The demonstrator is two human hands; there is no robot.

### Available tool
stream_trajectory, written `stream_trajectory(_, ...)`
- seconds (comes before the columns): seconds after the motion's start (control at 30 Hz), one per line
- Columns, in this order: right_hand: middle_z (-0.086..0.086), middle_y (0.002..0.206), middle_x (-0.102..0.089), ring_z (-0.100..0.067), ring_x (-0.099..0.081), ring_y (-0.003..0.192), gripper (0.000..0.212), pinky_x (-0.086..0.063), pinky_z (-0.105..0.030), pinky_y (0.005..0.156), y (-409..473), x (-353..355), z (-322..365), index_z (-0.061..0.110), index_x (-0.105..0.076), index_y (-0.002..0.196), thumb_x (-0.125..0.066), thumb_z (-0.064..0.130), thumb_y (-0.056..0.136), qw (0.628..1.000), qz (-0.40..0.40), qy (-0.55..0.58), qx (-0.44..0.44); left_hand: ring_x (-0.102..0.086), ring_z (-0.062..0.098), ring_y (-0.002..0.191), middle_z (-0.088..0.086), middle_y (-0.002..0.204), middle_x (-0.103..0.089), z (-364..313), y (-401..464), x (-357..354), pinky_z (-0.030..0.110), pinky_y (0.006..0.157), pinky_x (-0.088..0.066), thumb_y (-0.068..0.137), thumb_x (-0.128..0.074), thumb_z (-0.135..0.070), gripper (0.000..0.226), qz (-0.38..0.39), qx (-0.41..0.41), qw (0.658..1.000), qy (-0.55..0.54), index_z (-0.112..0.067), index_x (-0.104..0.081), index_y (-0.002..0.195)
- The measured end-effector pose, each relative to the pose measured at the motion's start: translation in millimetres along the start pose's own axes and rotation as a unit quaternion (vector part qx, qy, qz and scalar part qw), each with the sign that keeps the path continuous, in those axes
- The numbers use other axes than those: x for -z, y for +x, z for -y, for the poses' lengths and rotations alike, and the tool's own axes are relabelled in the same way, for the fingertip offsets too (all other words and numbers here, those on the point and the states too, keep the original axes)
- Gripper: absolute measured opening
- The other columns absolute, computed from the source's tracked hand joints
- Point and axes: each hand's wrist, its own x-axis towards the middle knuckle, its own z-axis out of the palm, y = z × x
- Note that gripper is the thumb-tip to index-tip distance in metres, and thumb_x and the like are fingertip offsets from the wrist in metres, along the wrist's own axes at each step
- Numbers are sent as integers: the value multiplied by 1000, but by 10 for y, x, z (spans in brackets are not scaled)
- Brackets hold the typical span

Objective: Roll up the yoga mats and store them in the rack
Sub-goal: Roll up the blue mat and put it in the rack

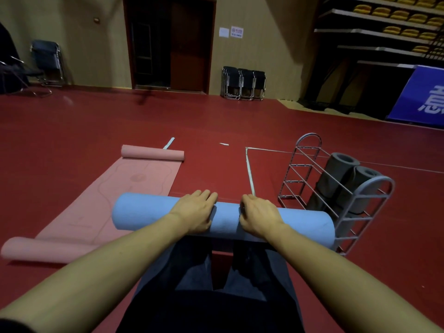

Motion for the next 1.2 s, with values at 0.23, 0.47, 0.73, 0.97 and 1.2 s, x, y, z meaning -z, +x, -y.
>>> stream_trajectory(0.23, -11, 118, -63, -38, -62, 108, 26, -49, -44, 87, 84, 11, 18, 12, -59, 112, -50, 30, 96, 999, 39, 21, -30, -52, 31, 107, 10, 122, -52, 31, 61, -55, 41, 89, -44, 99, -47, -34, 31, 0, 12, 1000, 5, -11, -50, 119)
stream_trajectory(0.47, -12, 119, -52, -34, -50, 111, 38, -47, -45, 91, 138, -42, -21, 11, -59, 120, -51, 38, 95, 999, 27, -14, -30, -52, 31, 112, 9, 126, -51, 52, 94, -69, 42, 91, -45, 99, -49, -37, 36, 6, 27, 1000, -13, -11, -49, 125)
stream_trajectory(0.73, -11, 120, -59, -36, -54, 106, 28, -47, -46, 91, 227, -87, -21, 12, -51, 114, -48, 31, 95, 999, 14, -11, -33, -52, 33, 114, 11, 127, -52, 45, 224, -100, 44, 93, -44, 99, -47, -30, 32, 26, 61, 996, -51, -10, -49, 125)
stream_trajectory(0.97, -11, 126, -58, -36, -53, 114, 34, -48, -45, 95, 346, -86, 23, 11, -51, 119, -49, 31, 92, 998, 44, -6, -51, -53, 35, 116, 12, 125, -54, 72, 345, -178, 45, 93, -45, 100, -44, -27, 29, 32, 96, 990, -97, -10, -50, 123)
stream_trajectory(1.2, -16, 122, -55, -37, -49, 115, 30, -44, -47, 94, 386, -170, -43, 7, -55, 117, -50, 26, 94, 998, 24, 23, -59, -47, 34, 117, 14, 125, -52, 137, 425, -283, 47, 97, -43, 103, -42, -27, 31, 23, 91, 991, -93, -9, -55, 125)
